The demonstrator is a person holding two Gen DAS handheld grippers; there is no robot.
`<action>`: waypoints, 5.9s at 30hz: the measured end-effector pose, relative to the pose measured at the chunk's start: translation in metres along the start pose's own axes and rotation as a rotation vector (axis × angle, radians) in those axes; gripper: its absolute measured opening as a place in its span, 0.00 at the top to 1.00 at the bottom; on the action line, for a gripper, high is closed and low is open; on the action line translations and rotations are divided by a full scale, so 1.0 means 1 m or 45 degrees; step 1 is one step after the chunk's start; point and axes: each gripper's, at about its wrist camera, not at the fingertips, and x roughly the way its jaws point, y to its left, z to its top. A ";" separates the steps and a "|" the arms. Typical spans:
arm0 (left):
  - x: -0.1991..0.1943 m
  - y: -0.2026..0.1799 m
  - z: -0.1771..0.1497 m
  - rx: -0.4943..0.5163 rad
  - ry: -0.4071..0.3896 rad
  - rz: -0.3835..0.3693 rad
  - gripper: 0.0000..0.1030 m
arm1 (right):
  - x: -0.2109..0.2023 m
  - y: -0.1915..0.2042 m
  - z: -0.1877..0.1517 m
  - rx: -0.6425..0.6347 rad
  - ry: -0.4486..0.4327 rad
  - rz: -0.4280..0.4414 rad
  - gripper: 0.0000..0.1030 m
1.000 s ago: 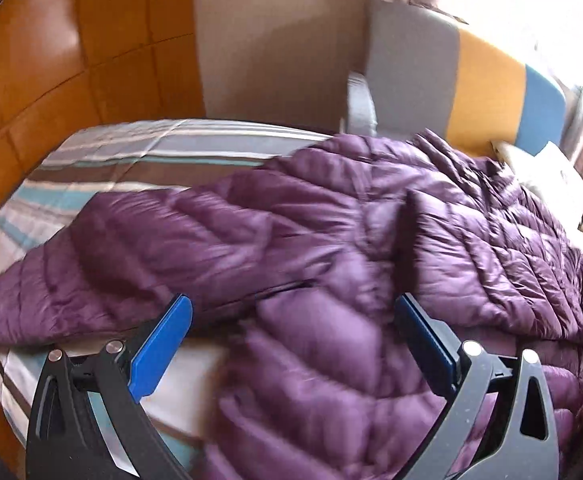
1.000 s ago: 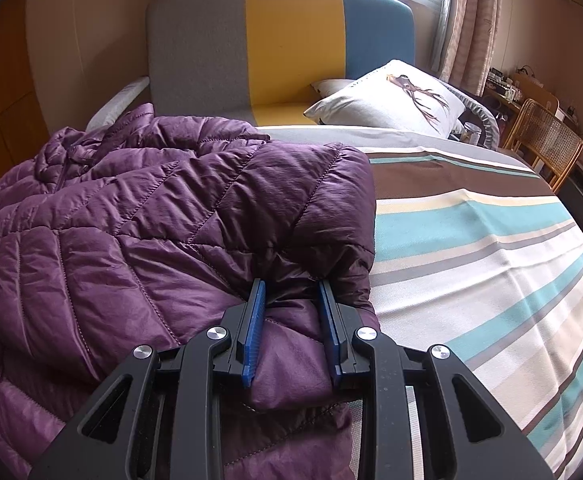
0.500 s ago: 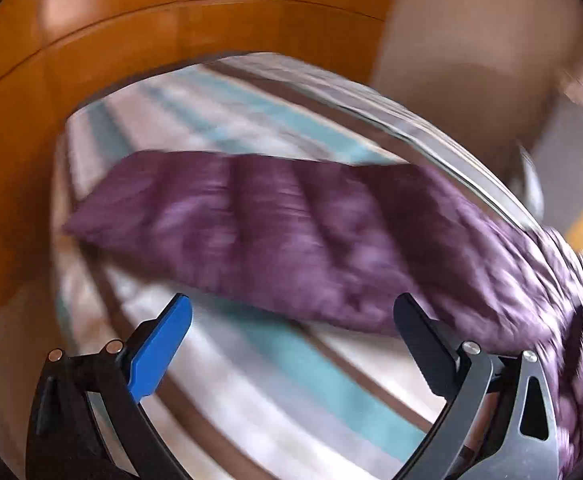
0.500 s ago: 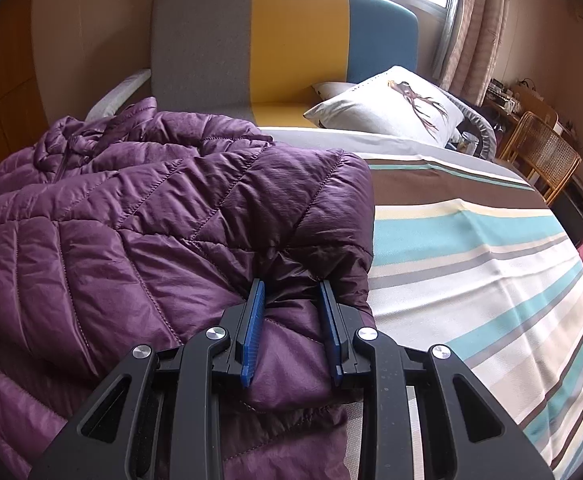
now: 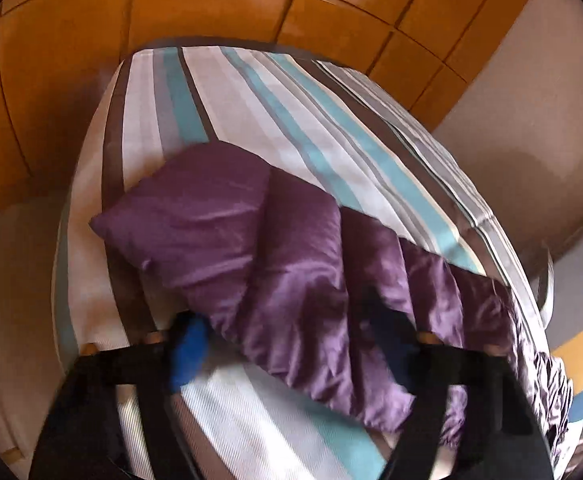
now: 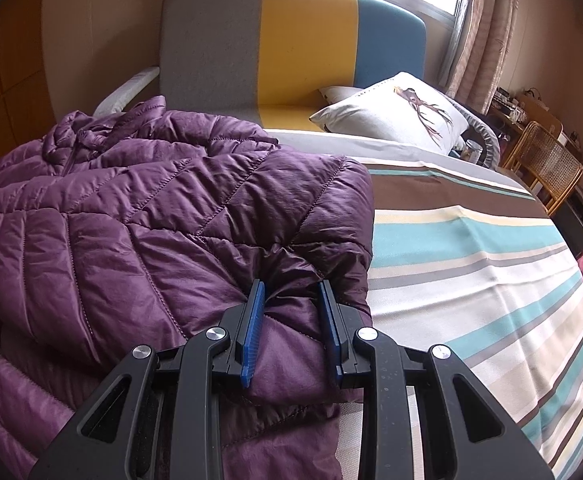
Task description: Fold large clothes
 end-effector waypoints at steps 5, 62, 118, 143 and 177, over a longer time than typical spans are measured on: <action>0.001 0.005 0.008 -0.031 -0.007 -0.044 0.88 | 0.002 0.001 -0.001 -0.004 0.000 -0.010 0.73; -0.165 -0.329 -0.342 1.298 0.146 -0.940 0.94 | 0.007 -0.006 -0.002 0.055 -0.007 0.049 0.73; -0.047 -0.270 -0.214 1.263 0.108 -0.576 0.42 | 0.019 0.104 0.041 -0.118 -0.008 0.276 0.73; -0.051 -0.312 -0.238 1.340 0.117 -0.594 0.27 | 0.011 0.112 0.034 -0.137 -0.022 0.247 0.73; -0.070 -0.236 -0.192 1.260 0.120 -0.542 0.02 | -0.041 0.049 0.036 -0.071 -0.033 0.350 0.41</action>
